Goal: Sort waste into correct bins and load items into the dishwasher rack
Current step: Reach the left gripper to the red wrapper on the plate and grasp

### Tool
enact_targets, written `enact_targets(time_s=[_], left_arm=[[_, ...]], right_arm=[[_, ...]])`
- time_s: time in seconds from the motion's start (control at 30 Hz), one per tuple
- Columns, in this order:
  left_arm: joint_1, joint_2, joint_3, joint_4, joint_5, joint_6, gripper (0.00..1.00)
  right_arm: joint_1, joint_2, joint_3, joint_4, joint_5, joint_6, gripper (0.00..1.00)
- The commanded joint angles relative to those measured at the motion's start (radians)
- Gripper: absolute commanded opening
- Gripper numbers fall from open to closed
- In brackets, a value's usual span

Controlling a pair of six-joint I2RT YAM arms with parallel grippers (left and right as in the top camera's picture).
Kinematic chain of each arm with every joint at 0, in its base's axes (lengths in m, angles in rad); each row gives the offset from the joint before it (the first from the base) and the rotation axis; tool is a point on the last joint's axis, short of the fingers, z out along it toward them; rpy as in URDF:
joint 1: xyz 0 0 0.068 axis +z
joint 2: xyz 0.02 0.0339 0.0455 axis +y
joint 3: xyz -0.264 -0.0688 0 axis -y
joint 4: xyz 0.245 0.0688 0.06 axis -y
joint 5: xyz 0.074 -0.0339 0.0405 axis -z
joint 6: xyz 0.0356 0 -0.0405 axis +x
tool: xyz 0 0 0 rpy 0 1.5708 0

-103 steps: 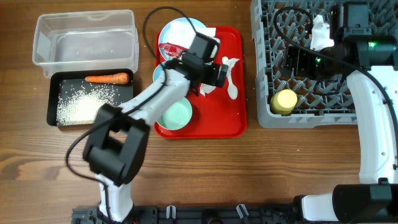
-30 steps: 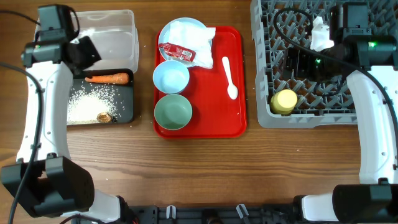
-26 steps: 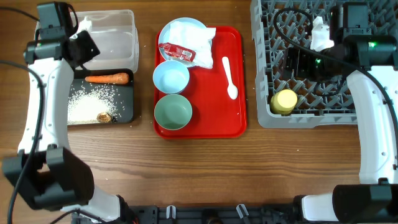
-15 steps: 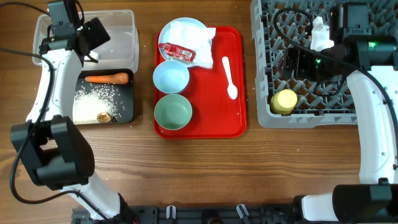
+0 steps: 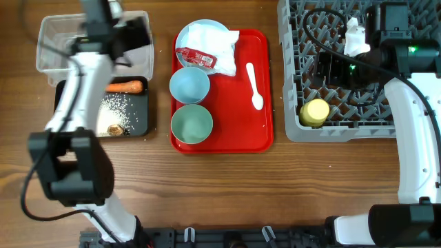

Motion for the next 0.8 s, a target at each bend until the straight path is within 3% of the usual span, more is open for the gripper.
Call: enact_targets(time_s=[0.0, 0.17, 0.33, 0.53, 0.77], left_arm=[[-0.144, 0.000, 0.001, 0.054, -0.056, 0.060, 0.95], [-0.257, 0.077, 0.001, 0.172, -0.184, 0.058, 0.95], [-0.269, 0.186, 0.001, 0.253, -0.182, -0.017, 0.97], [-0.269, 0.277, 0.001, 0.263, -0.084, -0.016, 0.99], [-0.280, 0.314, 0.001, 0.260, -0.065, -0.016, 0.98]], right_arm=[[0.004, -0.009, 0.013, 0.005, -0.003, 0.001, 0.93], [0.004, -0.009, 0.013, -0.005, -0.003, 0.001, 0.93], [0.004, -0.009, 0.013, -0.010, -0.003, 0.000, 0.93], [0.004, -0.009, 0.013, -0.013, -0.003, 0.007, 0.93], [0.004, -0.009, 0.013, -0.013, -0.003, 0.008, 0.93]])
